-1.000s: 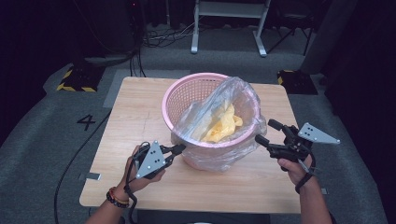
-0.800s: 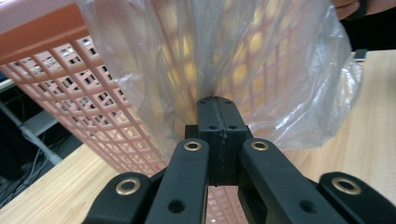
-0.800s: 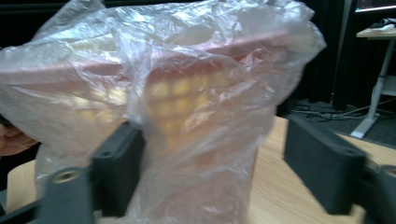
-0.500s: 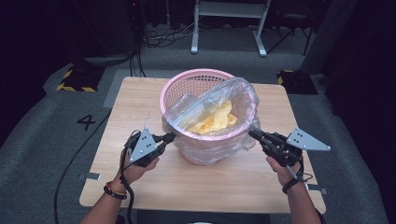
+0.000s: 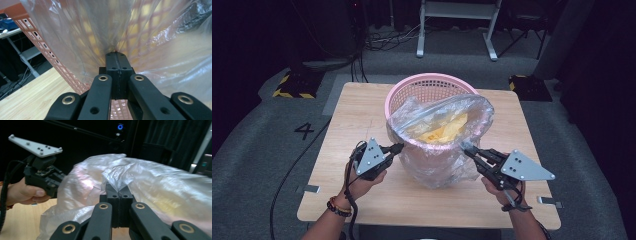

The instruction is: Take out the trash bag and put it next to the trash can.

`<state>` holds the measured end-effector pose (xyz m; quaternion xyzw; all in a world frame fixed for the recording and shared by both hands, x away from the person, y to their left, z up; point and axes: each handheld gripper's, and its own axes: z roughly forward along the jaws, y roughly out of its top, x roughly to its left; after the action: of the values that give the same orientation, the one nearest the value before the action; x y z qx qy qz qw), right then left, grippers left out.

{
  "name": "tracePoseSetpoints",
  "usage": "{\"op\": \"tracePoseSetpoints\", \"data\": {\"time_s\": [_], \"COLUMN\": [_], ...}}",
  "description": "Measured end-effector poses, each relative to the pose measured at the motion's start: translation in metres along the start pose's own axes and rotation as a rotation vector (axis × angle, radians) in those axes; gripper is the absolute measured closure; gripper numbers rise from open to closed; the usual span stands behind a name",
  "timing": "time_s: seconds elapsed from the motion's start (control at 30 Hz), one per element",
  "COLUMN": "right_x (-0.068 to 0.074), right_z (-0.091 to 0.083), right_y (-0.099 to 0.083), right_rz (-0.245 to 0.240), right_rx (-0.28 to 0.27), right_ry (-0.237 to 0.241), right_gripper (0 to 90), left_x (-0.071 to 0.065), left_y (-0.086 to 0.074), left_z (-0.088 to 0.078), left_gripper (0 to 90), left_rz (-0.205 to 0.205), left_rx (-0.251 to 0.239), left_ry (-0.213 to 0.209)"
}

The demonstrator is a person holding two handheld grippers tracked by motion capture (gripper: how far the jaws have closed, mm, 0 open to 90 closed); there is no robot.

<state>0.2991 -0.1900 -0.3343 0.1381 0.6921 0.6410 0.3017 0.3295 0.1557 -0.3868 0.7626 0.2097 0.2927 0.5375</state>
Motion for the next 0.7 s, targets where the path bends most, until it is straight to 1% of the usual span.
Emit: {"op": "tracePoseSetpoints", "data": {"time_s": [0.07, 0.1, 0.17, 0.23, 0.27, 0.3, 0.33, 0.37, 0.4, 0.43, 0.47, 0.5, 0.53, 0.57, 0.6, 0.63, 0.67, 0.7], "right_x": [0.005, 0.008, 0.015, 0.023, 0.027, 0.027, 0.029, 0.035, 0.036, 0.038, 0.038, 0.042, 0.043, 0.043, 0.046, 0.047, 0.047, 0.047], "right_z": [0.005, 0.008, 0.013, 0.019, 0.022, 0.022, 0.024, 0.03, 0.033, 0.036, 0.036, 0.044, 0.047, 0.047, 0.054, 0.056, 0.056, 0.061], "right_y": [-0.001, -0.002, -0.004, -0.005, -0.007, -0.007, -0.008, -0.011, -0.013, -0.015, -0.015, -0.021, -0.023, -0.023, -0.03, -0.033, -0.033, -0.04], "right_rz": [0.003, -0.004, -0.02, -0.044, -0.057, -0.057, -0.063, -0.068, -0.064, -0.064, -0.064, -0.067, -0.064, -0.064, -0.063, -0.062, -0.062, -0.052], "right_rx": [-0.008, -0.01, -0.012, 0.004, 0.011, 0.011, 0.014, 0.029, 0.031, 0.039, 0.039, 0.061, 0.068, 0.068, 0.083, 0.089, 0.089, 0.1], "right_ry": [0.027, 0.04, 0.074, 0.099, 0.115, 0.115, 0.122, 0.143, 0.15, 0.16, 0.16, 0.174, 0.177, 0.177, 0.189, 0.19, 0.19, 0.199], "right_gripper": [90.0, 90.0, 90.0, 90.0, 90.0, 90.0, 90.0, 90.0, 90.0, 90.0, 90.0, 90.0, 90.0, 90.0, 90.0, 90.0, 90.0, 90.0], "left_x": [0.0, -0.001, -0.004, -0.005, -0.008, -0.008, -0.011, -0.015, -0.015, -0.02, -0.02, -0.024, -0.024, -0.027, -0.03, -0.032, -0.032, -0.034], "left_y": [0.0, 0.0, 0.001, 0.002, 0.003, 0.003, 0.005, 0.007, 0.007, 0.01, 0.01, 0.013, 0.013, 0.014, 0.018, 0.02, 0.02, 0.023], "left_z": [-0.001, -0.002, -0.005, -0.006, -0.009, -0.009, -0.012, -0.014, -0.014, -0.015, -0.015, -0.017, -0.017, -0.018, -0.02, -0.02, -0.02, -0.02], "left_gripper": [90.0, 90.0, 90.0, 90.0, 90.0, 89.9, 89.9, 89.4, 88.7, 86.2, 83.5, 77.9, 75.4, 75.4, 64.5, 58.7, 53.4, 47.1], "left_rz": [-0.011, -0.018, -0.015, -0.014, -0.01, -0.01, -0.002, -0.004, -0.004, 0.005, 0.005, 0.001, 0.001, -0.005, -0.02, -0.036, -0.036, -0.072], "left_rx": [-0.012, -0.02, -0.032, -0.039, -0.062, -0.062, -0.07, -0.088, -0.088, -0.098, -0.098, -0.117, -0.117, -0.123, -0.131, -0.131, -0.131, -0.14], "left_ry": [-0.018, -0.027, -0.031, -0.039, -0.073, -0.073, -0.085, -0.126, -0.126, -0.142, -0.142, -0.169, -0.169, -0.174, -0.213, -0.222, -0.222, -0.266]}}
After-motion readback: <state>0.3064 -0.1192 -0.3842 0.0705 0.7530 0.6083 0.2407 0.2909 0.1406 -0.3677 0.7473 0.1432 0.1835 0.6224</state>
